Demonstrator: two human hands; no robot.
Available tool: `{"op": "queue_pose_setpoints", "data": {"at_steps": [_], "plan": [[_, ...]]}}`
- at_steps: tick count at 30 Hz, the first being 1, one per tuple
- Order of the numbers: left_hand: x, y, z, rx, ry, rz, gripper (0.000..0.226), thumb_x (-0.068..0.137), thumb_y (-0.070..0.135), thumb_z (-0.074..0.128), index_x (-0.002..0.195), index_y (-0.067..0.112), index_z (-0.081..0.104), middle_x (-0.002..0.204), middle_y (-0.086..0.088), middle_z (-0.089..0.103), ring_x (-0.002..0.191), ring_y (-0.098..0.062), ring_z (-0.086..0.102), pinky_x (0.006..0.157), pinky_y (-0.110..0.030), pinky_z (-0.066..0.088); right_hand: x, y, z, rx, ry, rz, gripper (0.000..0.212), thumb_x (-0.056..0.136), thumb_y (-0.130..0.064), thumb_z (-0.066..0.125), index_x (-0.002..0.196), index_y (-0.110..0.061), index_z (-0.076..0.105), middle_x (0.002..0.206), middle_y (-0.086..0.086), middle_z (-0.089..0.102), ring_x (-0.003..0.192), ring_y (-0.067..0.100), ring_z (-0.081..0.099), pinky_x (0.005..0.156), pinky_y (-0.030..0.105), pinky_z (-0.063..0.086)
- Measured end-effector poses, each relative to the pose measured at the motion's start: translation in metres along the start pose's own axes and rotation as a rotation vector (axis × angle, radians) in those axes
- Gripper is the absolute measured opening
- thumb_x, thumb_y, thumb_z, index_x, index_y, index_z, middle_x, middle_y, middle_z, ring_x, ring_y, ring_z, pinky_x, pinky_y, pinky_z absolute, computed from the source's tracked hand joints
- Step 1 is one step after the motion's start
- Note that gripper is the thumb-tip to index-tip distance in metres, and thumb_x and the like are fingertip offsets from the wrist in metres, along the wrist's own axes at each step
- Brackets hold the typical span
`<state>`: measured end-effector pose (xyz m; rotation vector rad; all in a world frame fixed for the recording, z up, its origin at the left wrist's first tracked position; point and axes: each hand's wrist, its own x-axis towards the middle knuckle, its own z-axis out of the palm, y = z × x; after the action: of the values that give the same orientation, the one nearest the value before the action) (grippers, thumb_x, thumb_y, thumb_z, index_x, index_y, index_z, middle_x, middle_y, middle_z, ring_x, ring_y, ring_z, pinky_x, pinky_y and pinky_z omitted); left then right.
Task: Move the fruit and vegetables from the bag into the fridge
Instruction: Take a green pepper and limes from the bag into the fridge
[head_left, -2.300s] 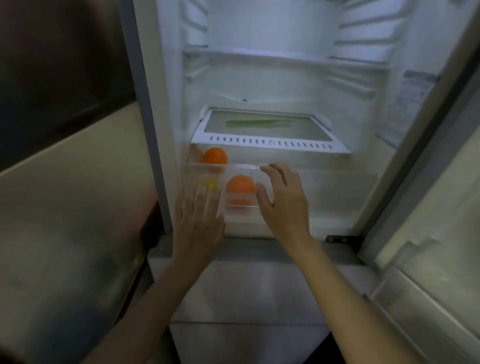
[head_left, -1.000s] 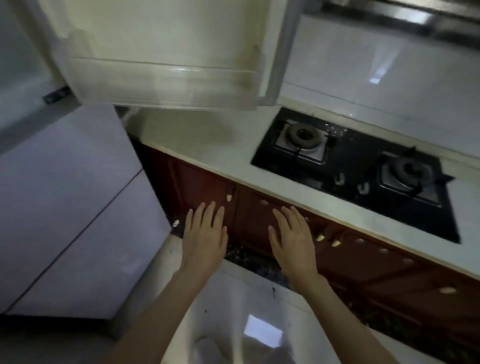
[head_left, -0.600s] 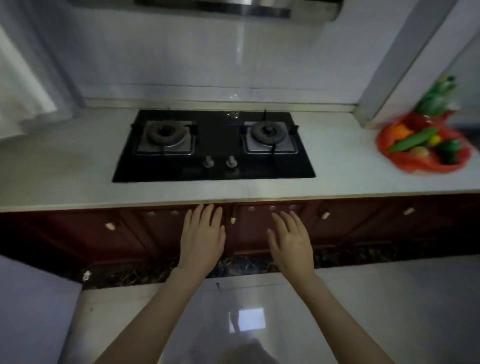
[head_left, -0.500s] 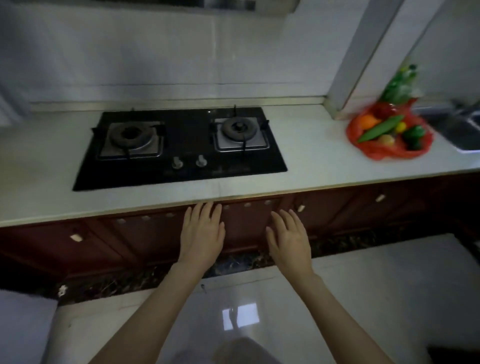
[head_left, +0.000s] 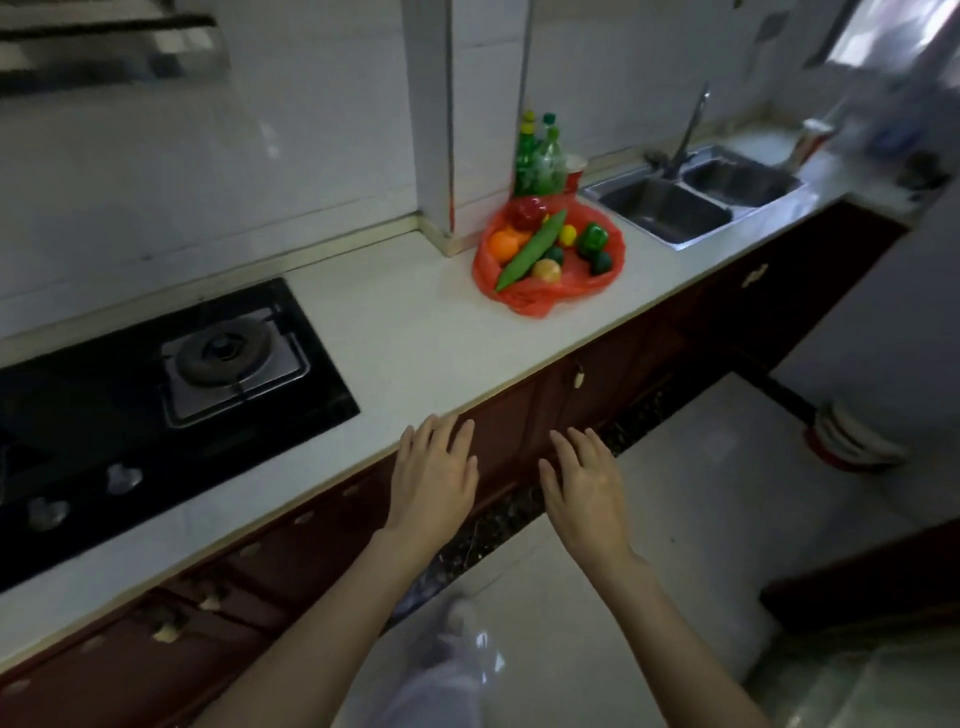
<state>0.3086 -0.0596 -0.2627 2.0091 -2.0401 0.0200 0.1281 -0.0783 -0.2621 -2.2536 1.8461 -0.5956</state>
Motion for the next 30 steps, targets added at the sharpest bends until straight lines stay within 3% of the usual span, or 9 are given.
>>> {"op": "queue_pose_setpoints", "data": {"at_steps": [8, 16, 21, 25, 30], "plan": [[0.174, 0.052, 0.043, -0.097, 0.044, 0.14, 0.038, 0.084, 0.02, 0.064, 0.12, 0.01, 0.061, 0.123, -0.011, 0.061, 0.117, -0.032, 0.054, 0.1, -0.049, 0.041, 0.142, 0.088, -0.016, -0.098, 0.001, 0.096, 0.047, 0.1, -0.036, 0.036, 0.142, -0.014, 0.04, 0.146, 0.008, 0.041, 0.141, 0.023, 0.026, 0.116, 0.032, 0.016], [0.3, 0.09, 0.086, -0.076, -0.023, 0.214, 0.036, 0.084, 0.018, 0.062, 0.118, 0.007, 0.061, 0.12, -0.014, 0.06, 0.113, -0.033, 0.054, 0.097, -0.047, 0.043, 0.245, 0.167, -0.018, -0.093, -0.032, 0.153, 0.045, 0.1, -0.032, 0.04, 0.139, -0.01, 0.044, 0.141, 0.01, 0.047, 0.137, 0.024, 0.033, 0.115, 0.032, 0.022], [0.362, 0.112, 0.119, -0.071, -0.058, 0.119, 0.037, 0.08, 0.015, 0.066, 0.115, 0.006, 0.062, 0.12, -0.014, 0.061, 0.112, -0.033, 0.056, 0.096, -0.047, 0.045, 0.314, 0.216, -0.008, -0.079, -0.07, 0.084, 0.043, 0.099, -0.029, 0.045, 0.135, -0.007, 0.049, 0.136, 0.012, 0.052, 0.133, 0.026, 0.04, 0.114, 0.035, 0.029], [0.414, 0.13, 0.142, -0.068, -0.051, 0.011, 0.037, 0.082, 0.016, 0.064, 0.118, 0.007, 0.061, 0.122, -0.014, 0.06, 0.116, -0.033, 0.054, 0.099, -0.048, 0.042, 0.381, 0.255, -0.001, -0.07, 0.027, -0.081, 0.033, 0.084, -0.014, 0.068, 0.113, 0.001, 0.065, 0.109, 0.016, 0.068, 0.106, 0.033, 0.062, 0.095, 0.041, 0.049], [0.464, 0.149, 0.155, -0.023, -0.02, -0.146, 0.035, 0.084, 0.019, 0.061, 0.116, 0.005, 0.063, 0.118, -0.016, 0.062, 0.112, -0.033, 0.058, 0.092, -0.045, 0.047, 0.457, 0.291, 0.005, -0.03, -0.039, -0.221, 0.033, 0.085, -0.016, 0.068, 0.114, 0.0, 0.065, 0.109, 0.016, 0.068, 0.106, 0.033, 0.062, 0.095, 0.042, 0.049]]}}
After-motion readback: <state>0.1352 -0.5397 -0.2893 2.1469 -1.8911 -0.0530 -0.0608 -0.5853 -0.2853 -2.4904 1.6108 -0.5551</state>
